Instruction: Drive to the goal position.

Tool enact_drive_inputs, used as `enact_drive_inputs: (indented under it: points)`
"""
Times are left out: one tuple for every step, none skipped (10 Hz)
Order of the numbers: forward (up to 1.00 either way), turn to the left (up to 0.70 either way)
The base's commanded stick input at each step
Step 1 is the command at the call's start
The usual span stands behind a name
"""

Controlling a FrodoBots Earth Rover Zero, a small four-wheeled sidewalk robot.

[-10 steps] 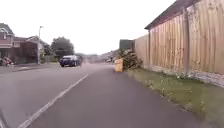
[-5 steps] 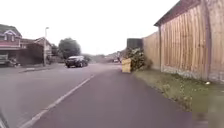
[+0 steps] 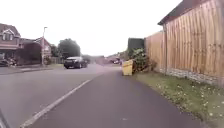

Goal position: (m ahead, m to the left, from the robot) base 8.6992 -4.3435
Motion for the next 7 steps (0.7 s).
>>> enact_drive_inputs:
  points:
    - [1.0,0.0]
    - [1.0,0.0]
    - [1.0,0.0]
    - [1.0,0.0]
    - [1.0,0.0]
    - [1.0,0.0]
    - [1.0,0.0]
